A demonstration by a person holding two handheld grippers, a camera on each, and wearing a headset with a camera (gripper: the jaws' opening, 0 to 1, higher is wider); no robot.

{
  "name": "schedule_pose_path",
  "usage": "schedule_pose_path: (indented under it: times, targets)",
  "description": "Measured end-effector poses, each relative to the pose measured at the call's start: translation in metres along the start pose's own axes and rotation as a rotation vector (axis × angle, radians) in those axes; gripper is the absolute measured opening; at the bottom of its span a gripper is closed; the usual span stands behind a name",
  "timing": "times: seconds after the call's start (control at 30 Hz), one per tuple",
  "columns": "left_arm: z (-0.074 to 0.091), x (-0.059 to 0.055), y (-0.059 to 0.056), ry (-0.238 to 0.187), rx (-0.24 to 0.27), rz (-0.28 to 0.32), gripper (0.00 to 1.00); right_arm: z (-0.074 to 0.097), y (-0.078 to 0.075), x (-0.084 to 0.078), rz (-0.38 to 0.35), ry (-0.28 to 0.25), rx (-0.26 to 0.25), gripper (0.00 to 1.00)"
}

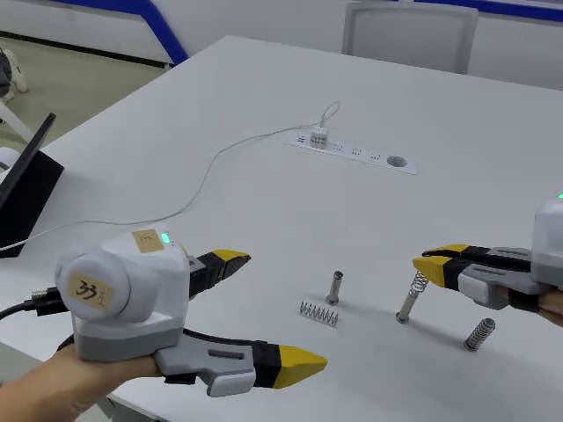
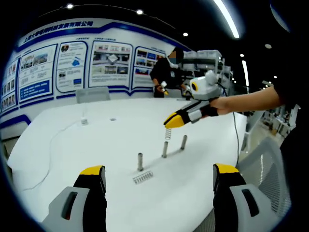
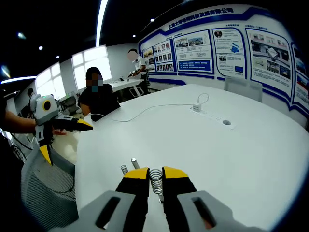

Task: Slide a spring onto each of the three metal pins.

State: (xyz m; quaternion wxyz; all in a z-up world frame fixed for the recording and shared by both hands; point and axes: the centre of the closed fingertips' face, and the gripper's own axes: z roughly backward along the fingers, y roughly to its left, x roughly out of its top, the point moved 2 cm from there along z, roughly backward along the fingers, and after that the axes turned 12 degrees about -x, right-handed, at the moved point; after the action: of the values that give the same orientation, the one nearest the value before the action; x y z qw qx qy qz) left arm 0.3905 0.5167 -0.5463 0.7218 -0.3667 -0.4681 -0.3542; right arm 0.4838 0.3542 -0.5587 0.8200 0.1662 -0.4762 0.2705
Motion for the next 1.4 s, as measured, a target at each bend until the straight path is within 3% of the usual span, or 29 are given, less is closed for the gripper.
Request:
schedule_pose_path:
  times: [0.27, 0.4, 0.87, 1.4]
  targets:
    - [0.003, -0.001, -0.001, -0.003, 0.009, 0.021, 1.00, -0.008, 0.003, -0.004, 0.008, 0.012, 0.000, 0.11]
    - [0.004, 0.000, 0.001, 0.002, 0.018, 0.013, 1.00, -0.011, 0.003, -0.010, 0.049, 0.035, -0.018, 0.11]
    - [0.002, -0.001, -0.001, 0.011, 0.012, 0.020, 0.99, -0.008, 0.000, -0.009, 0.032, 0.034, -0.032, 0.11]
    - [0.005, -0.007, -0.001, 0.022, 0.017, 0.036, 0.96, -0.020, 0.003, -0.030, 0.038, 0.072, -0.040, 0.11]
